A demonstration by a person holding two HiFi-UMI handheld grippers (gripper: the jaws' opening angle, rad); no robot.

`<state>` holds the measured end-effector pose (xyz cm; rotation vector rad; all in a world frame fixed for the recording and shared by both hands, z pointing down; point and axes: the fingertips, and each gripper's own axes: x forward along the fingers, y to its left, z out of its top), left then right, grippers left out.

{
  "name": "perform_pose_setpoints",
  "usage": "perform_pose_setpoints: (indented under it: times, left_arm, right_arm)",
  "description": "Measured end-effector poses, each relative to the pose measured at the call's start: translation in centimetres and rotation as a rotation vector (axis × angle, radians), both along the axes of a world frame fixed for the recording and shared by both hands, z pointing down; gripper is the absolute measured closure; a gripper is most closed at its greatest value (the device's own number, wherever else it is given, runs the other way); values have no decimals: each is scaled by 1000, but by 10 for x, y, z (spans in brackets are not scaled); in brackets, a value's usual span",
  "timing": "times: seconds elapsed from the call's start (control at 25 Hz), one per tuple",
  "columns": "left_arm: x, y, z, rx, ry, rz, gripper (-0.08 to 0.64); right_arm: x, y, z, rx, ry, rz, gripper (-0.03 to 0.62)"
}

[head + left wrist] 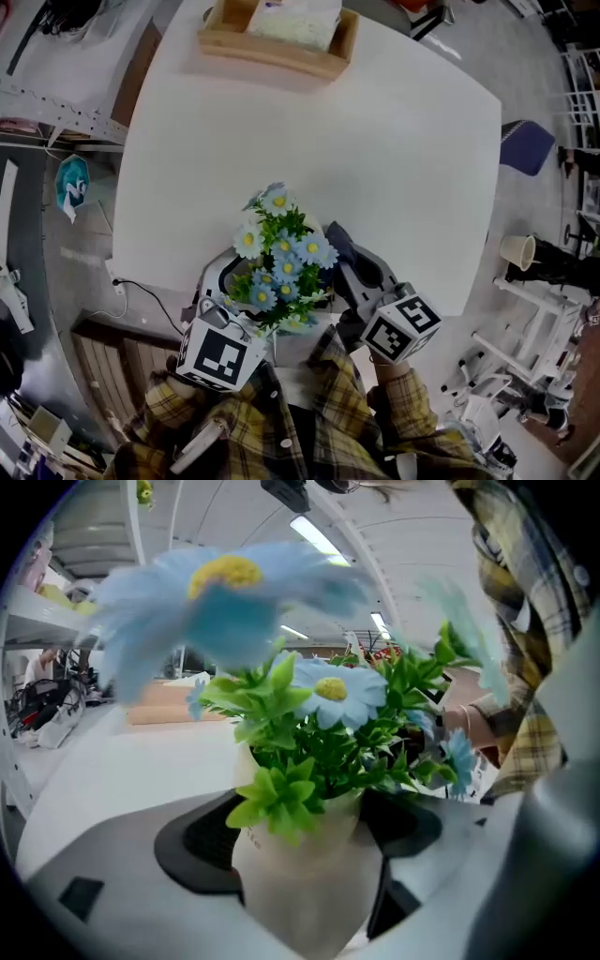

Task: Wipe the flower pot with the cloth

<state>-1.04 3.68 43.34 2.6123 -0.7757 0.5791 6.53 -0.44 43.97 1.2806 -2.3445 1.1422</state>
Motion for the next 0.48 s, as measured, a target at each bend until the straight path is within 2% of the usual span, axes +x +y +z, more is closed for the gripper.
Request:
perform_pose_setpoints:
  times: [0.16, 0.48]
  left_arm:
    - [3, -6, 0, -10, -33, 132, 146]
    - [12, -17, -2, -3, -37, 345, 147]
  right_arm:
    - [4, -9, -3, 13, 50, -120, 566]
    - [16, -39, -3, -3, 58, -230, 566]
